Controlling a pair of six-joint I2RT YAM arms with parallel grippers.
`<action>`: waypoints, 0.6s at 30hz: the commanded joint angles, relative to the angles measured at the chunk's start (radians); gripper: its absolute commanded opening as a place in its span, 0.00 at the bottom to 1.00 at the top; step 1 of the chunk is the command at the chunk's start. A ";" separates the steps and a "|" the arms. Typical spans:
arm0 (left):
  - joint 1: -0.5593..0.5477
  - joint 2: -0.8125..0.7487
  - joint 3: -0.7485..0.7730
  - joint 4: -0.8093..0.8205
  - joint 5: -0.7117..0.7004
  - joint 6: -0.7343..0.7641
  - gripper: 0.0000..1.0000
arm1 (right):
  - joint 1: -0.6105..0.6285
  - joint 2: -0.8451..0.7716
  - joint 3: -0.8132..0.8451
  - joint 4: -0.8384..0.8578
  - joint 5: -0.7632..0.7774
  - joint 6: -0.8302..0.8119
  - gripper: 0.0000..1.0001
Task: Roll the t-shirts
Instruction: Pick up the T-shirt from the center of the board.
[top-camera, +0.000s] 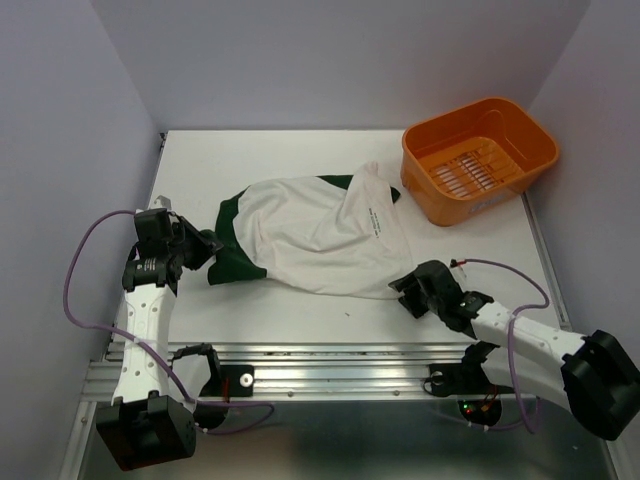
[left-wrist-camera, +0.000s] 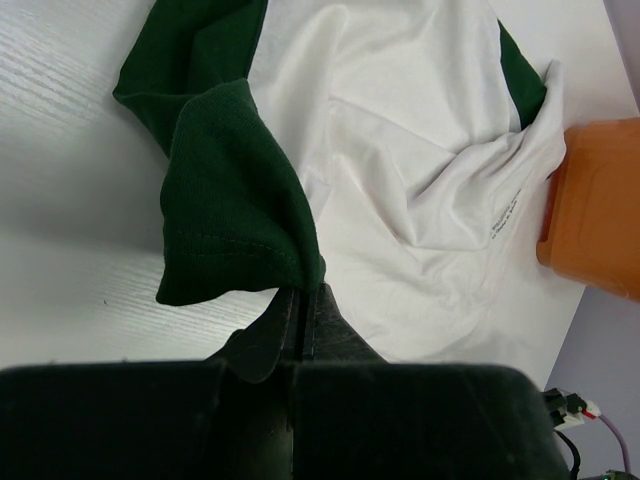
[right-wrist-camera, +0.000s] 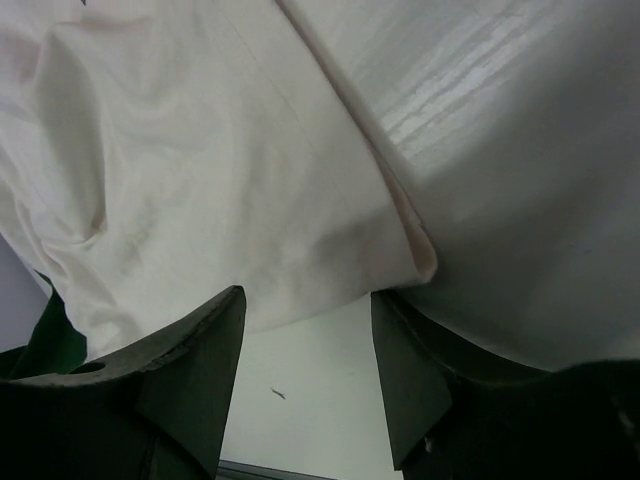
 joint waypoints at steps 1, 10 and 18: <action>-0.004 -0.007 0.027 0.036 0.013 0.015 0.00 | 0.003 0.108 -0.015 0.123 0.043 0.050 0.58; -0.002 0.002 0.041 0.033 0.010 0.017 0.00 | 0.012 0.188 -0.022 0.198 0.092 0.120 0.48; -0.002 0.019 0.042 0.042 0.010 0.015 0.00 | 0.012 0.190 -0.007 0.184 0.134 0.100 0.21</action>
